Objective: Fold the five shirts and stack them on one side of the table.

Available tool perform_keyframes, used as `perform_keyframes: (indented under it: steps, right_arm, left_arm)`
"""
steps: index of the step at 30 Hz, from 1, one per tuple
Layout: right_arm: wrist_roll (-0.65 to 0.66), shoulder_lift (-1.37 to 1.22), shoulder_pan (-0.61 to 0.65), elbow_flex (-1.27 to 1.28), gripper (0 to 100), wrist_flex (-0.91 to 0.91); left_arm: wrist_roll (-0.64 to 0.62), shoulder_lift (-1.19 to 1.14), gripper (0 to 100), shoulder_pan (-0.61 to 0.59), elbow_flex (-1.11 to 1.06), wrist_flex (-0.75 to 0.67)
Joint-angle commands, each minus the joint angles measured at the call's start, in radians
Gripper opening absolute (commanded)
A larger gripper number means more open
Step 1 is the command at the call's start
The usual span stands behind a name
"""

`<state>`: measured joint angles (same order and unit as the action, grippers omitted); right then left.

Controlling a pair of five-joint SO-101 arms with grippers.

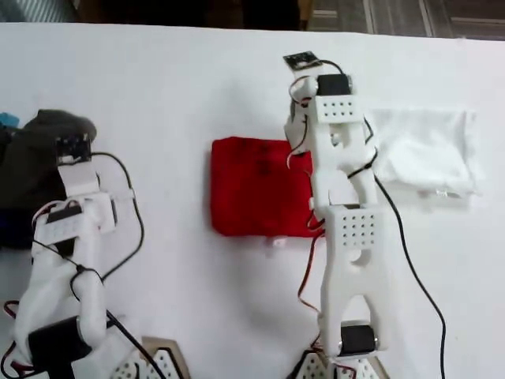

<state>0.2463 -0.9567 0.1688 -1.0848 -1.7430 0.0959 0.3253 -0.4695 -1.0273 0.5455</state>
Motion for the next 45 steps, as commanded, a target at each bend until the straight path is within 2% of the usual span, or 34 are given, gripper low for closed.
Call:
perform_keyframes:
  steps: [1, 10, 21, 23, 26, 28, 33, 41, 45]
  right_arm:
    - [-0.008, 0.016, 0.022, -0.037, 20.7, -0.018]
    - [0.002, -0.088, -0.048, -0.048, 20.8, -0.012]
    - [0.002, -0.151, -0.048, -0.048, 20.0, 0.018]
    - [0.002, -0.147, -0.045, -0.052, 14.9, 0.018]
    - [0.002, -0.122, -0.044, -0.117, 0.9, 0.018]
    - [0.002, -0.102, -0.044, -0.183, 3.8, 0.008]
    - [0.002, -0.054, -0.016, -0.293, 2.0, -0.018]
    - [0.002, -0.062, 0.085, -0.293, 2.4, -0.005]
    - [0.002, -0.099, 0.076, -0.302, 4.7, 0.012]
  left_arm:
    - [-0.002, 0.031, 3, 0.020, 0.004, -0.015]
    - [-0.002, 0.031, 3, 0.020, 0.004, -0.015]
    - [-0.002, 0.031, 3, 0.020, 0.004, -0.015]
    - [-0.002, 0.031, 3, 0.020, 0.004, -0.015]
    - [-0.002, 0.031, 3, 0.020, 0.004, -0.015]
    - [-0.002, 0.031, 3, 0.020, 0.004, -0.015]
    - [-0.002, 0.031, 3, 0.020, 0.004, -0.015]
    - [-0.002, 0.031, 3, 0.020, 0.002, -0.015]
    - [-0.002, 0.031, 3, 0.020, 0.002, -0.015]
